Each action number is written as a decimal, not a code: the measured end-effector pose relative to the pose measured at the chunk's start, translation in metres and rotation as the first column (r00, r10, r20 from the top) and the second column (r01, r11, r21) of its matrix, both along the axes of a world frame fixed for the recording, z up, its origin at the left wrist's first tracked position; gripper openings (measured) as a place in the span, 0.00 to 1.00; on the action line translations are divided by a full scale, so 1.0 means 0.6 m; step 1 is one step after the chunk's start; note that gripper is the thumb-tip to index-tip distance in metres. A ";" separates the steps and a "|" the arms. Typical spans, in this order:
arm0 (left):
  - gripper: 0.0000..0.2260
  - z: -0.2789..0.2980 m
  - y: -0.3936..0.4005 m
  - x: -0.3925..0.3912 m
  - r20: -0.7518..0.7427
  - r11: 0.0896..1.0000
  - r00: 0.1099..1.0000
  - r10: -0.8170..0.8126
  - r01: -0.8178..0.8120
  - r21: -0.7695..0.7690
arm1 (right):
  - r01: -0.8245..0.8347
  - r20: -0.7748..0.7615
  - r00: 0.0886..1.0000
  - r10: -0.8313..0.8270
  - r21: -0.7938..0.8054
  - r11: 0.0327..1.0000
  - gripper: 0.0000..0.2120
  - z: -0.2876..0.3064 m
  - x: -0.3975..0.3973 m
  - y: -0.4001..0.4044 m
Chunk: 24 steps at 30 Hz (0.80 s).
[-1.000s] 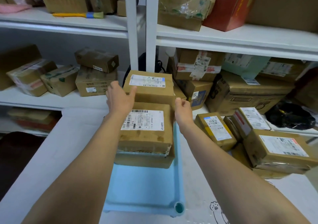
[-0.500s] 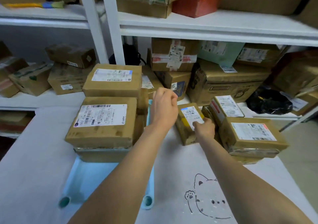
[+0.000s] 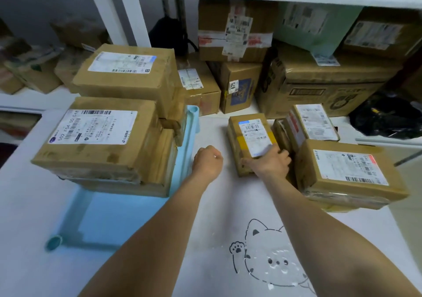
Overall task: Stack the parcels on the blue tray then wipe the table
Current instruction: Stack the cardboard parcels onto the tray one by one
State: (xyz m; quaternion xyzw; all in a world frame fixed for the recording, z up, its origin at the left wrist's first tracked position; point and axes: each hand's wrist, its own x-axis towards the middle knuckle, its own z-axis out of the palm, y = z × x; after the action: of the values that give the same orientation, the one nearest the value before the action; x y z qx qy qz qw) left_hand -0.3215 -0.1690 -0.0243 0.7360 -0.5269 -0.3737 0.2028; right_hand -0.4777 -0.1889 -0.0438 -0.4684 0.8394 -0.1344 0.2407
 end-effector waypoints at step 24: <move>0.16 0.024 0.070 0.041 -0.508 0.929 0.779 0.367 -0.284 0.237 | 0.191 0.957 0.178 -0.228 0.194 0.962 0.28 0.057 -0.019 0.078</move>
State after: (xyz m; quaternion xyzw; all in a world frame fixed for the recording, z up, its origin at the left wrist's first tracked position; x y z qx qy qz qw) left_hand -0.2968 -0.1270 -0.0097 0.6920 -0.2828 -0.5641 0.3506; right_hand -0.4890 -0.1421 -0.0098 -0.1571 0.5593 -0.4169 0.6991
